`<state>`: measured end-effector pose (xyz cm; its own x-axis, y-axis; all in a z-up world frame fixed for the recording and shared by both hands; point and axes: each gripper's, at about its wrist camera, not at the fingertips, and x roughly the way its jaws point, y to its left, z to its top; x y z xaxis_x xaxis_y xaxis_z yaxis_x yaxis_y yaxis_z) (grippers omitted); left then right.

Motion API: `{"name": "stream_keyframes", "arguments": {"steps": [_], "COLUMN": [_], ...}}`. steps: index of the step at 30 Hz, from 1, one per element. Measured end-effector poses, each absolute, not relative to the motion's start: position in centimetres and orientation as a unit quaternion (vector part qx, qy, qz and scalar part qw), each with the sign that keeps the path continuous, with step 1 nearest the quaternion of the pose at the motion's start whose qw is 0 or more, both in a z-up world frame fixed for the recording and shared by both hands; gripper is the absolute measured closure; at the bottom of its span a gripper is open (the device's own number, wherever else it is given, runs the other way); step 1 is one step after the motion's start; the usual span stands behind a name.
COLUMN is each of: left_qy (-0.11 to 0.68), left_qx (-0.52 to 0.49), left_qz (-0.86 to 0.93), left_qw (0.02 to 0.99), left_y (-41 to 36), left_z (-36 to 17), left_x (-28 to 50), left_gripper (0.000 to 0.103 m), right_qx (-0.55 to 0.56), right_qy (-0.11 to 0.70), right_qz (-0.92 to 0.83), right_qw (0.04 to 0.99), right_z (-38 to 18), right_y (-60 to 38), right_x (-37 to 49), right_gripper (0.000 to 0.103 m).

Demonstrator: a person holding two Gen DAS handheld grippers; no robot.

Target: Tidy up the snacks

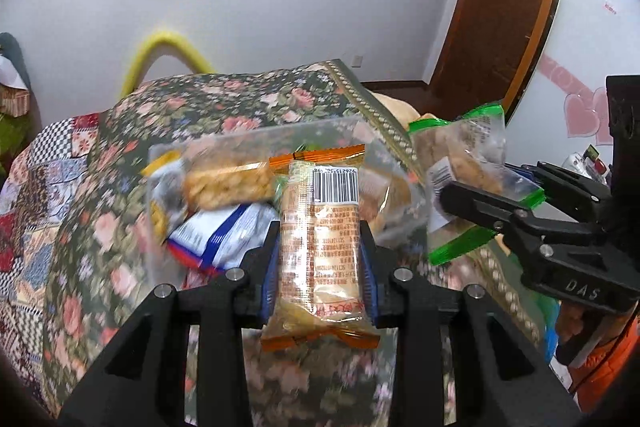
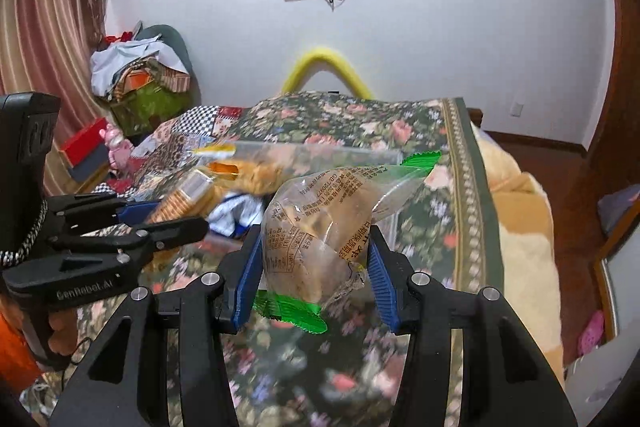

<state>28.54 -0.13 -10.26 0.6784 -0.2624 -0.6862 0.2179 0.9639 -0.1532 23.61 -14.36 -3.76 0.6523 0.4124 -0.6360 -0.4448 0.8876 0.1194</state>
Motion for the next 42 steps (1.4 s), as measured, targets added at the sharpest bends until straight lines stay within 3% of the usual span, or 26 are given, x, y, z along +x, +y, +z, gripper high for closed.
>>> {"name": "stream_keyframes", "arguments": {"steps": [13,20,27,37,42], "left_qy": [0.38,0.377,0.351,0.241,0.204], "left_qx": [-0.05,-0.065,-0.048,-0.034,-0.045], "left_qz": [-0.141,-0.137,-0.126,-0.084,-0.077], "left_qw": [0.913,0.914,0.927,0.966,0.975], "left_y": [-0.9,0.0,0.1,1.4,2.3], "left_z": [-12.2,-11.9,-9.3,-0.6,2.4], "left_x": [35.3,35.4,32.0,22.6,17.5], "left_gripper": [0.068,0.053,0.053,0.053,0.053], "right_qx": [-0.068,-0.069,-0.063,-0.016,-0.012], "right_qy": [0.342,0.337,0.324,0.275,0.235], "right_qz": [0.22,0.216,0.22,0.23,0.224], "right_qw": [0.911,0.914,0.918,0.933,0.946], "right_z": [-5.8,-5.5,-3.3,3.6,6.6], "right_y": [-12.8,-12.9,-14.0,-15.7,-15.6], "right_x": [29.8,30.0,27.3,20.4,15.9], "right_gripper": [0.057,0.055,0.055,0.054,0.039]}}
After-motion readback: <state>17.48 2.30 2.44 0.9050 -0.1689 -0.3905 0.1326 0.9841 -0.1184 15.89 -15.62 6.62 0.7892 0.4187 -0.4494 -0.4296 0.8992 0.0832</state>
